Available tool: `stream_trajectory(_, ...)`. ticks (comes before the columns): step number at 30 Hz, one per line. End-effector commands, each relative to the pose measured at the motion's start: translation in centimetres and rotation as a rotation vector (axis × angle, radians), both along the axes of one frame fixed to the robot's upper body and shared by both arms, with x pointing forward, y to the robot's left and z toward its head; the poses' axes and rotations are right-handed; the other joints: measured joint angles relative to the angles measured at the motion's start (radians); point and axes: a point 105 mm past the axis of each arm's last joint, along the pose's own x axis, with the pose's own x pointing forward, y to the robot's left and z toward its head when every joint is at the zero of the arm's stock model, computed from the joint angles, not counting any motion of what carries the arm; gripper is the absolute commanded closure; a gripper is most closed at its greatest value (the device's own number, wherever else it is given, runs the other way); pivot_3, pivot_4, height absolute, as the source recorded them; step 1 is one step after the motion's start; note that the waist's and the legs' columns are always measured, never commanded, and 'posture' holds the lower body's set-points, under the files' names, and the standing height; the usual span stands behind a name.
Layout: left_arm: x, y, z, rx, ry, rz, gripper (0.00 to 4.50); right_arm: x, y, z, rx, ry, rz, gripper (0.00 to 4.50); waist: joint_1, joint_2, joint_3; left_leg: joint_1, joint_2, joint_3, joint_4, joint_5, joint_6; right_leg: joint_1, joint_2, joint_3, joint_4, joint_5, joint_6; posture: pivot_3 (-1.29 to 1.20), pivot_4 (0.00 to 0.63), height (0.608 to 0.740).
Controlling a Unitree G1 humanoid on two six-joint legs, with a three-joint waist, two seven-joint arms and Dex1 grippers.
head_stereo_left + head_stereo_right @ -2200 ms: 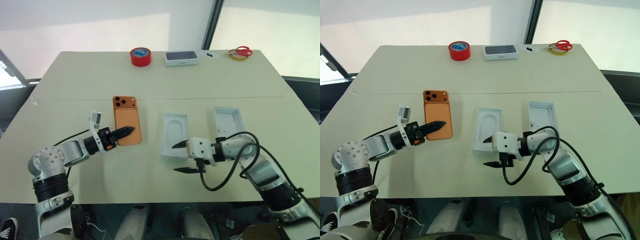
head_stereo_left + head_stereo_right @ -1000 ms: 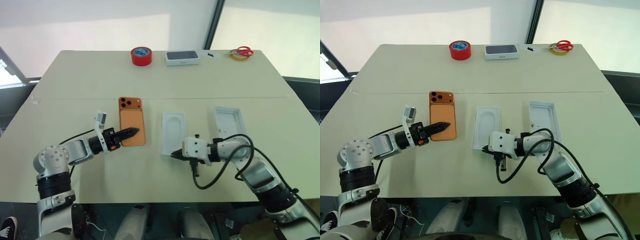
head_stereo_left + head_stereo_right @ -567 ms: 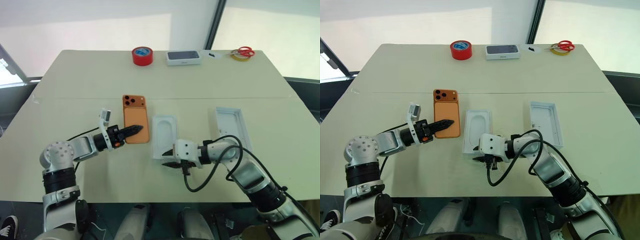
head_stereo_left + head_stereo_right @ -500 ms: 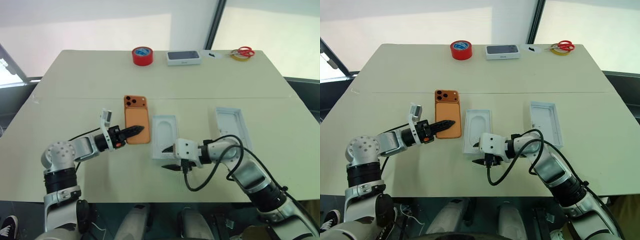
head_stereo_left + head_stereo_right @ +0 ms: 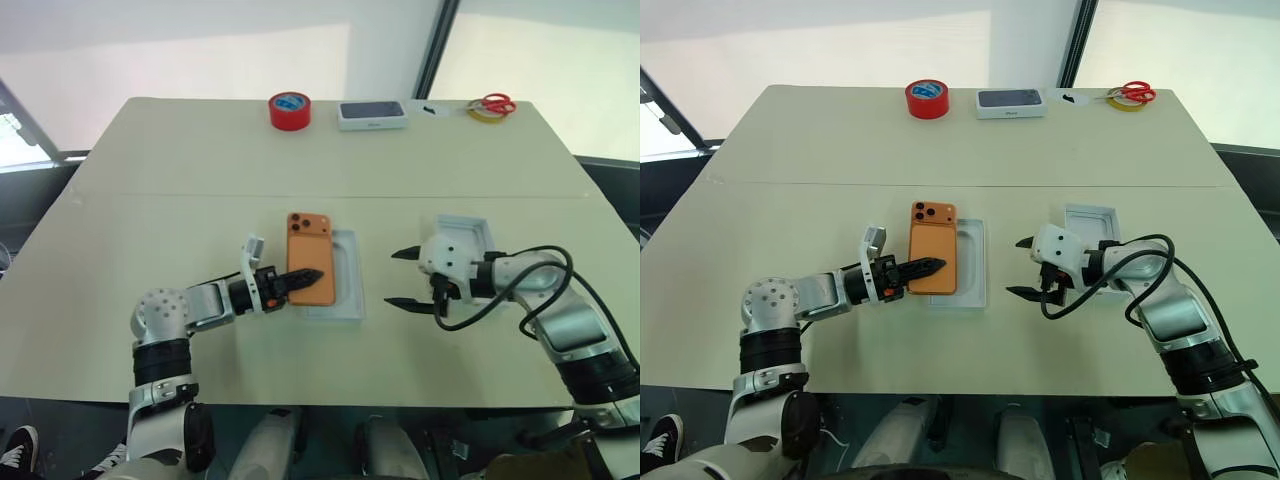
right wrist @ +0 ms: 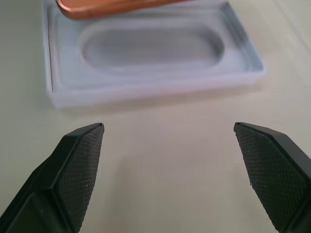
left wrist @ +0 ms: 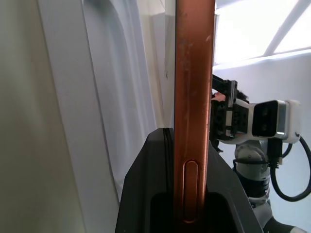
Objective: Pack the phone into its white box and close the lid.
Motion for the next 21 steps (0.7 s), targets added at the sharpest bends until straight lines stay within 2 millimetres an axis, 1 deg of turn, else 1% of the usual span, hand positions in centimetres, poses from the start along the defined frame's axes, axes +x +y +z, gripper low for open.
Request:
stream_trajectory(1, 0.2, -0.5, 0.8, -0.020, -0.027, -0.008, 4.50, 0.3, -0.1, 2.1, 0.053, -0.069, 0.016, 0.03, 0.001, 0.000, 0.000, 0.000, 0.000, 0.000, 0.000, 0.000, 0.000, 0.000, 0.000, 0.000, 0.000, 0.000, 0.000, 0.00, 0.150, 0.736)
stream_trajectory(3, 0.3, -0.6, 0.8, -0.035, -0.015, -0.006, 4.50, 0.5, -0.3, 2.1, 0.055, -0.080, 0.010, 0.03, 0.003, 0.000, 0.000, 0.000, 0.000, 0.000, 0.001, 0.000, 0.000, 0.001, 0.000, 0.000, 0.000, 0.000, 0.000, 0.00, 0.150, 0.736)
stream_trajectory(5, 0.4, -0.9, 0.6, -0.021, -0.009, -0.012, 3.52, 0.6, -0.3, 2.3, 0.064, -0.087, 0.004, 0.00, 0.006, 0.000, 0.000, 0.000, 0.000, 0.000, 0.002, 0.000, 0.000, 0.001, 0.000, 0.000, 0.000, 0.000, 0.000, 0.00, 0.150, 0.736)
stream_trajectory(6, 0.4, -1.0, 0.5, -0.013, -0.005, -0.013, 3.23, 0.7, -0.2, 2.3, 0.066, -0.089, 0.005, 0.00, 0.006, 0.000, 0.000, 0.000, 0.000, 0.000, 0.002, 0.000, 0.000, 0.001, 0.000, 0.000, 0.000, 0.000, 0.000, 0.00, 0.150, 0.736)
stream_trajectory(7, 0.5, -1.3, 0.5, -0.016, 0.000, -0.021, 2.64, 0.7, -0.1, 2.3, 0.067, -0.092, 0.007, 0.00, 0.007, 0.000, 0.000, 0.000, 0.000, 0.000, 0.002, 0.000, 0.000, 0.001, 0.000, 0.000, 0.000, 0.000, 0.000, 0.00, 0.150, 0.736)
stream_trajectory(12, 0.4, -2.2, 0.9, 0.024, -0.046, -0.061, 0.32, 0.8, 0.5, 2.3, 0.063, -0.101, 0.018, 0.00, 0.009, 0.000, 0.000, 0.000, 0.000, 0.000, 0.002, 0.000, 0.000, 0.002, 0.000, -0.001, 0.000, 0.000, 0.000, 0.00, 0.150, 0.736)
stream_trajectory(16, 0.4, -1.8, 1.7, 0.023, -0.069, -0.078, 0.32, 0.8, 0.6, 2.3, 0.062, -0.105, 0.017, 0.00, 0.006, 0.000, 0.000, 0.000, 0.000, 0.000, 0.002, 0.000, 0.000, 0.002, 0.000, -0.001, 0.000, 0.000, 0.000, 0.00, 0.150, 0.736)
stream_trajectory(21, -0.1, -1.3, 1.0, 0.131, -0.117, -0.088, 0.32, 1.0, 0.6, 2.3, 0.061, -0.107, 0.013, 0.00, 0.004, 0.000, 0.000, 0.000, 0.000, 0.000, 0.002, 0.000, 0.000, 0.001, 0.000, -0.001, 0.000, 0.000, 0.000, 0.00, 0.150, 0.736)
